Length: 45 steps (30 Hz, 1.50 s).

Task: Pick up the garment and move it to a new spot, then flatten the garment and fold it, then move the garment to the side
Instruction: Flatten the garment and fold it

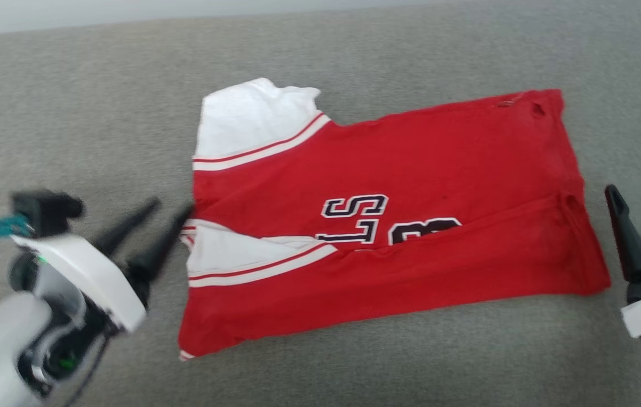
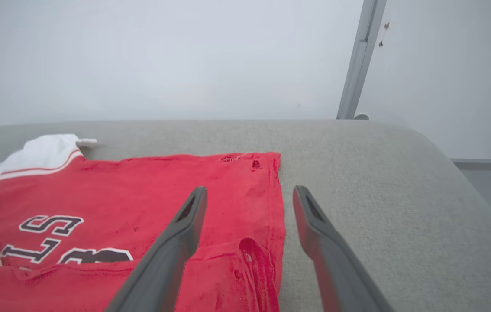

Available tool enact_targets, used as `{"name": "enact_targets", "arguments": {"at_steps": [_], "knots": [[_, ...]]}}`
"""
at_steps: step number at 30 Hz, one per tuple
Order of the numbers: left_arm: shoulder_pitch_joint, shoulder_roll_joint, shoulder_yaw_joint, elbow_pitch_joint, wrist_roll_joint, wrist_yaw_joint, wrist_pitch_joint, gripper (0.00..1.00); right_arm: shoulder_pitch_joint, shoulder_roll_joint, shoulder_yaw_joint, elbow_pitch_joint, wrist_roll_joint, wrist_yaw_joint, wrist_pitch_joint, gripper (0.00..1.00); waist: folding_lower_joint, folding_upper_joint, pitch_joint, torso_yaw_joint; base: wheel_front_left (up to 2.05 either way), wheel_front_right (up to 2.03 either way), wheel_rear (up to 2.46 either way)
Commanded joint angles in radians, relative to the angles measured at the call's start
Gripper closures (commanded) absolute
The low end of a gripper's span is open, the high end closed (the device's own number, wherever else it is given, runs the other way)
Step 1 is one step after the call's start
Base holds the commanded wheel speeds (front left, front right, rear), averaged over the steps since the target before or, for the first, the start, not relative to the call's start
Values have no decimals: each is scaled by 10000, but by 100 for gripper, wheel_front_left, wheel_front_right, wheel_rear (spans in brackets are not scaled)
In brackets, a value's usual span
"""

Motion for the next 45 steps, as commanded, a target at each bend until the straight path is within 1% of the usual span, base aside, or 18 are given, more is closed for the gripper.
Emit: {"name": "enact_targets", "arguments": {"at_steps": [1, 4, 6, 8, 13, 18, 20, 23, 27, 28, 29, 30, 31, 34, 39, 43, 44, 45], "knots": [[-166, -49, 96, 144, 41, 45, -121, 0, -69, 99, 11, -1, -104, -3, -293, 0, 0, -1, 47, -215, 0, 0, 0], [-809, -254, 445, 997, 219, 162, -425, 0, -278, 547, 153, 214, -307, -2, -1482, 0, 0, -1, 185, -612, 0, 0, 0], [-1355, -429, 572, 1621, 308, 170, -322, 0, -429, 798, 265, 408, -453, -3, -2045, 0, 0, -1, 303, -904, 0, 0, 0], [-2012, -583, 626, 2288, 432, 51, -64, 0, -600, 1019, 426, 618, -498, -2, -2378, 0, 0, -1, 446, -1193, 0, 0, 0], [-3601, -980, 260, 4081, 517, -429, 1564, 0, -994, 1196, 698, 1068, -417, -2, -2719, 0, 0, -1, 829, -1808, 0, 0, 0], [-4846, -1216, -484, 5763, 975, -666, 3574, 0, -1219, 1265, 865, 1463, -178, -2, -2844, 0, 0, -1, 1089, -2181, 0, 0, 0], [-5241, -1279, -679, 6360, 1101, -648, 4226, 0, -1253, 1300, 975, 1582, -105, -2, -2899, 0, 0, -1, 1203, -2270, 0, 0, 0], [-5703, -1414, -837, 7127, 1017, -618, 5190, 0, -1343, 1302, 1120, 1639, 11, -2, -2969, 0, 0, -1, 1356, -2355, 0, 0, 0], [-5982, -1766, -859, 7548, 507, -1009, 6322, 0, -1467, 1144, 1353, 1794, 123, -2, -2971, 0, 0, -1, 1505, -2369, 0, 0, 0], [-6086, -1804, -890, 7566, 471, -1076, 6458, 13, -1565, 1068, 1456, 1822, 125, -2, -2915, 0, 0, -1, 1540, -2355, 0, 0, 0], [-6184, -1832, -926, 7586, 534, -1123, 6507, 53, -1697, 987, 1571, 1843, 141, -2, -2855, 0, 0, -1, 1575, -2339, 0, 0, 0], [-6280, -1873, -961, 7604, 579, -1162, 6560, 90, -1853, 877, 1708, 1847, 157, -2, -2758, 0, 0, -1, 1619, -2310, 0, 0, 0], [-6354, -1938, -991, 7609, 583, -1224, 6625, 100, -2013, 755, 1855, 1868, 192, -2, -2631, 0, 0, -1, 1672, -2268, 0, 0, 0], [-6540, -2122, -1068, 7611, 682, -1289, 6575, 100, -2658, 301, 2420, 2087, 138, -2, -1996, 0, 0, -1, 1816, -2123, 0, 0, 0], [-6895, -2494, -1205, 7518, 853, -1370, 6439, 100, -4407, -633, 3352, 2717, 34, -3, -291, 0, 0, -1, 2149, -1709, 0, 0, 0], [-7287, -2842, -1271, 7356, 989, -1421, 6246, 100, -6015, -1223, 3822, 3393, 412, -3, 1330, 0, 0, -1, 2484, -1261, 0, 0, 0], [-7287, -2842, -1271, 7356, 989, -1421, 6246, 100, -6015, -1223, 3822, 3393, 412, -3, 1330, 0, 0, -1, 2484, -1261, 0, 0, 0], [-7340, -2915, -1301, 7317, 1008, -1431, 6203, 100, -6386, -1337, 3942, 3627, 560, -3, 1768, 0, 0, -1, 2541, -1154, 0, 0, 0]]}}
